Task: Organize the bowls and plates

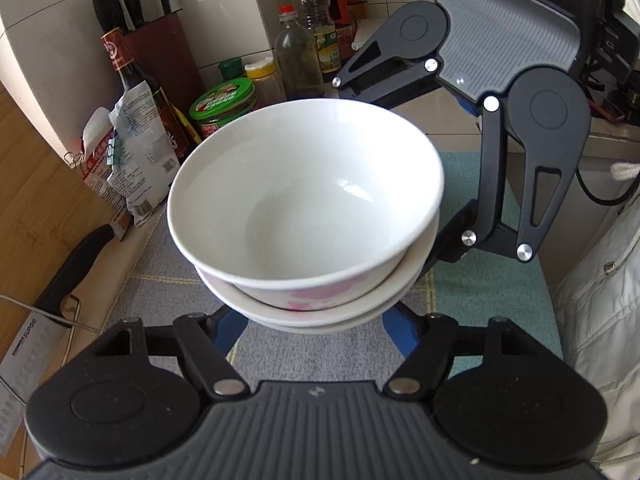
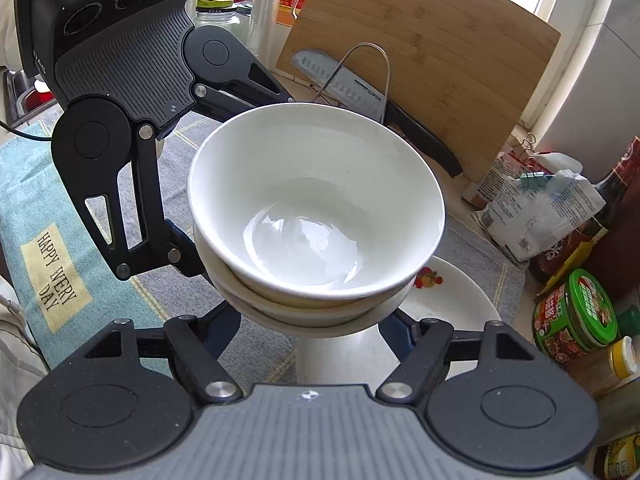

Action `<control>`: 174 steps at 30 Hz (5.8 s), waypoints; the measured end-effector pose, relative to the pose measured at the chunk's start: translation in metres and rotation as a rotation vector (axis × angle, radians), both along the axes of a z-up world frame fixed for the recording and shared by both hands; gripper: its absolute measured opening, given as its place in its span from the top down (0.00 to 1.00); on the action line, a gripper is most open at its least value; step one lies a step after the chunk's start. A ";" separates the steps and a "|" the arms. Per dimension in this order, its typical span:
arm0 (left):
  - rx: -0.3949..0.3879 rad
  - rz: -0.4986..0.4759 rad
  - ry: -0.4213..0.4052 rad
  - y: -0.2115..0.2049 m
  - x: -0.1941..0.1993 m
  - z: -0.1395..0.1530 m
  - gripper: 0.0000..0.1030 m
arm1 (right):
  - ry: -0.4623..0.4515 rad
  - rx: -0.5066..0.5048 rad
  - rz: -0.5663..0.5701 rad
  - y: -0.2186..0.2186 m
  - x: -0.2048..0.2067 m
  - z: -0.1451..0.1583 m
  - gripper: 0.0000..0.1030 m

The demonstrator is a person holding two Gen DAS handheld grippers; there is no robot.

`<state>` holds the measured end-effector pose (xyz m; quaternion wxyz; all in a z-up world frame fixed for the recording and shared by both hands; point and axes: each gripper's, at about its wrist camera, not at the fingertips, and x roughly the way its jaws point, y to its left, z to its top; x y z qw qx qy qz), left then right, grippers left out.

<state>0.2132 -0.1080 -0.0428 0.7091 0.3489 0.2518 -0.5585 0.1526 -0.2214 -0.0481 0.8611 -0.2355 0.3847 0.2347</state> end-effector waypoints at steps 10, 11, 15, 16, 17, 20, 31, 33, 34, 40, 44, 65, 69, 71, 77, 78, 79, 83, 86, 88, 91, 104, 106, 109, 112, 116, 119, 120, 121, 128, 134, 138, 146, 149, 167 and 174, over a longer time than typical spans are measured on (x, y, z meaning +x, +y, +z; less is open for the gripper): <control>-0.003 -0.048 -0.015 -0.058 0.015 -0.013 0.29 | 0.001 -0.026 -0.063 -0.055 0.003 -0.005 0.23; -0.001 -0.050 -0.014 -0.062 0.016 -0.014 0.29 | 0.002 -0.027 -0.066 -0.058 0.003 -0.006 0.23; 0.010 -0.055 -0.015 -0.075 0.023 -0.021 0.29 | 0.009 -0.032 -0.081 -0.069 0.012 -0.014 0.23; 0.012 -0.057 -0.012 -0.076 0.024 -0.023 0.29 | 0.011 -0.031 -0.085 -0.070 0.012 -0.015 0.23; 0.014 -0.058 -0.010 -0.077 0.025 -0.024 0.29 | 0.014 -0.029 -0.088 -0.072 0.013 -0.017 0.23; 0.021 -0.059 -0.005 -0.082 0.029 -0.027 0.29 | 0.022 -0.024 -0.095 -0.075 0.017 -0.020 0.23; 0.034 -0.053 0.049 -0.087 0.038 -0.035 0.29 | 0.057 -0.021 -0.096 -0.079 0.029 -0.027 0.23; 0.036 -0.053 0.051 -0.089 0.039 -0.036 0.29 | 0.061 -0.022 -0.098 -0.080 0.030 -0.028 0.23; 0.036 -0.053 0.049 -0.089 0.039 -0.037 0.29 | 0.063 -0.024 -0.100 -0.080 0.032 -0.029 0.23; 0.029 -0.059 0.061 -0.087 0.042 -0.037 0.29 | 0.066 -0.017 -0.114 -0.081 0.033 -0.030 0.23; 0.016 -0.044 0.072 -0.086 0.043 -0.037 0.26 | 0.071 0.008 -0.130 -0.083 0.034 -0.031 0.17; -0.111 0.275 0.046 -0.053 0.020 -0.025 0.01 | 0.028 0.049 -0.163 -0.088 0.015 -0.023 0.00; -0.182 0.397 0.030 -0.041 0.003 -0.014 0.01 | 0.034 0.057 -0.201 -0.087 0.011 -0.018 0.00; -0.212 0.460 -0.009 -0.036 -0.009 -0.008 0.01 | 0.042 0.079 -0.242 -0.088 0.009 -0.017 0.00; -0.305 0.621 -0.012 -0.011 -0.035 0.003 0.01 | 0.029 0.097 -0.433 -0.077 -0.006 -0.009 0.00; -0.323 0.644 0.009 -0.005 -0.039 0.003 0.01 | 0.024 0.099 -0.474 -0.074 -0.010 -0.008 0.00; -0.330 0.666 0.028 -0.001 -0.042 0.003 0.01 | 0.026 0.100 -0.527 -0.071 -0.014 -0.007 0.00; -0.329 0.773 0.091 0.012 -0.055 0.012 0.01 | 0.025 0.108 -0.690 -0.056 -0.033 -0.002 0.00; -0.290 0.848 0.111 0.016 -0.061 0.026 0.01 | 0.029 0.130 -0.804 -0.044 -0.049 0.003 0.00; -0.300 0.869 0.112 0.022 -0.068 0.036 0.01 | 0.023 0.156 -0.846 -0.036 -0.060 0.009 0.00; -0.304 0.891 0.123 0.027 -0.076 0.051 0.01 | -0.012 0.176 -0.883 -0.023 -0.075 0.021 0.00; -0.260 0.885 0.089 0.026 -0.097 0.068 0.01 | -0.103 0.177 -0.932 -0.001 -0.104 0.046 0.00; -0.265 0.888 0.090 0.027 -0.097 0.070 0.01 | -0.101 0.180 -0.936 0.000 -0.105 0.046 0.00; -0.266 0.892 0.086 0.027 -0.097 0.071 0.01 | -0.102 0.188 -0.939 0.001 -0.106 0.047 0.00; -0.261 0.898 0.077 0.026 -0.097 0.072 0.01 | -0.107 0.192 -0.943 0.001 -0.107 0.048 0.00; -0.263 0.900 0.078 0.027 -0.095 0.073 0.01 | -0.109 0.195 -0.943 0.001 -0.106 0.049 0.00; -0.267 0.903 0.081 0.028 -0.094 0.074 0.01 | -0.111 0.194 -0.942 0.002 -0.105 0.049 0.00; -0.267 0.903 0.082 0.028 -0.093 0.074 0.01 | -0.112 0.195 -0.942 0.002 -0.105 0.049 0.00; -0.266 0.903 0.081 0.028 -0.093 0.074 0.01 | -0.110 0.196 -0.943 0.002 -0.105 0.050 0.00; -0.270 0.902 0.092 0.029 -0.091 0.075 0.01 | -0.112 0.192 -0.944 0.001 -0.104 0.051 0.00; -0.267 0.903 0.092 0.029 -0.091 0.075 0.01 | -0.114 0.191 -0.946 0.001 -0.104 0.051 0.00; -0.265 0.905 0.090 0.030 -0.091 0.074 0.01 | -0.113 0.190 -0.946 0.001 -0.103 0.052 0.00; -0.265 0.907 0.090 0.031 -0.091 0.074 0.01 | -0.111 0.189 -0.950 0.002 -0.103 0.052 0.00; -0.264 0.906 0.089 0.030 -0.091 0.074 0.01 | -0.112 0.186 -0.951 0.002 -0.103 0.052 0.00; -0.262 0.907 0.089 0.032 -0.089 0.074 0.01 | -0.112 0.180 -0.954 0.003 -0.102 0.053 0.00; -0.262 0.907 0.088 0.031 -0.090 0.074 0.01 | -0.113 0.179 -0.954 0.002 -0.102 0.053 0.00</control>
